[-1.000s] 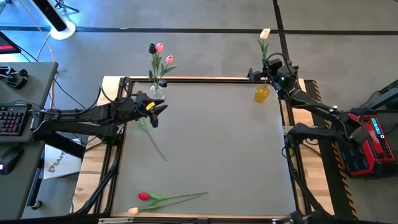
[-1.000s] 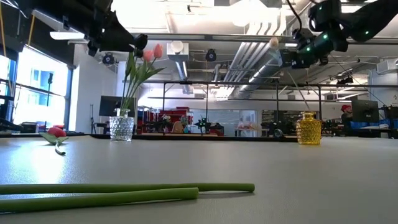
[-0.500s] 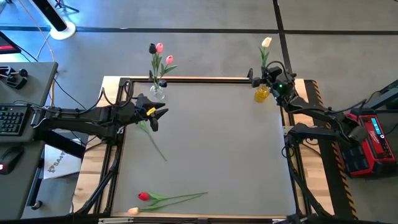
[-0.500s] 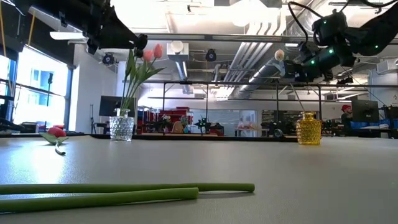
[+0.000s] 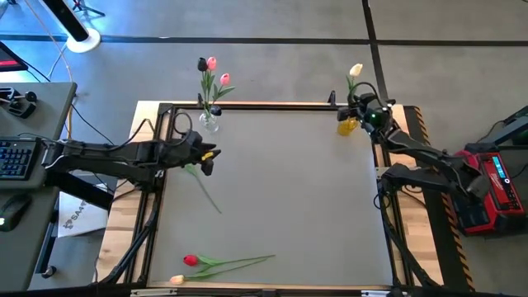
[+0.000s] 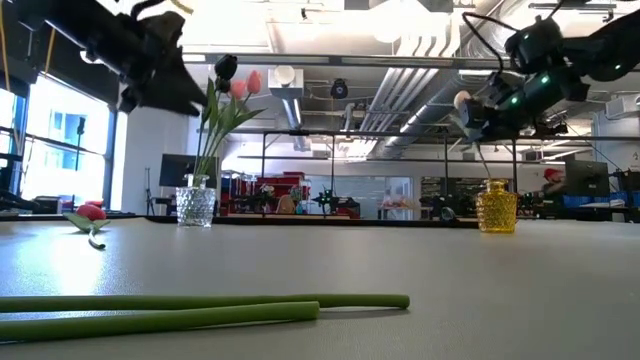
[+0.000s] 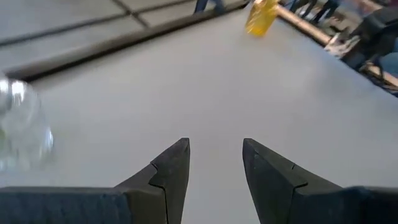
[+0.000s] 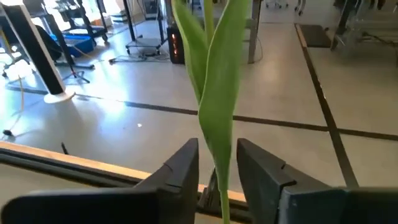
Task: Sort flowers into vase by color
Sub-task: Put the top light pink flower into the yellow vase, then put the top red flower into the yellow vase
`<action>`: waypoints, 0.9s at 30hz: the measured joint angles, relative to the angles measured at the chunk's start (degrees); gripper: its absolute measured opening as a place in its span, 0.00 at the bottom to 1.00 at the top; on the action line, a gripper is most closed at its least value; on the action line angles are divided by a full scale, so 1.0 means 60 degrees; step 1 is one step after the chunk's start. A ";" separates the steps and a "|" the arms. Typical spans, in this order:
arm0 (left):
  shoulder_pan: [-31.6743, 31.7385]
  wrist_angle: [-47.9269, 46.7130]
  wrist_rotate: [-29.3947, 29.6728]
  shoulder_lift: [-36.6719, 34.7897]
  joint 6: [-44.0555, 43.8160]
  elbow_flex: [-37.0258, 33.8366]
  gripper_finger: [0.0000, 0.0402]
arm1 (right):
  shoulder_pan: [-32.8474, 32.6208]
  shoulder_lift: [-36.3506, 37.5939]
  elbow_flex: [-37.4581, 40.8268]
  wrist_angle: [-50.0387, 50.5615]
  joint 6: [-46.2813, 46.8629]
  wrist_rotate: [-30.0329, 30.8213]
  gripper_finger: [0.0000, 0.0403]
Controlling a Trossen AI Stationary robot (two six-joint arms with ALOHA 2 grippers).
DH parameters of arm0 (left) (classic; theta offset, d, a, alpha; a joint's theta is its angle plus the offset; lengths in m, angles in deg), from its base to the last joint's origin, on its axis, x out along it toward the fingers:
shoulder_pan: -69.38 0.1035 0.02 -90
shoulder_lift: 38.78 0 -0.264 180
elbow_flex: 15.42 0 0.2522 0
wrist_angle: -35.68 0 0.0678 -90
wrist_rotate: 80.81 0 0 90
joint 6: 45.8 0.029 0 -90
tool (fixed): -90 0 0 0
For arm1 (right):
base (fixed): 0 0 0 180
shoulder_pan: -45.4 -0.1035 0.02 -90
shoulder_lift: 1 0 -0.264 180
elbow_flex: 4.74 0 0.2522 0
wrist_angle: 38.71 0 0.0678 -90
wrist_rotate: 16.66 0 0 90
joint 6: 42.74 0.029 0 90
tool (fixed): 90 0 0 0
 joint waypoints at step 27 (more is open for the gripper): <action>0.0004 -0.4400 -0.0902 0.3416 -0.9806 0.0000 0.34 | -0.3080 0.3274 0.0000 0.1811 0.1190 -0.0021 0.27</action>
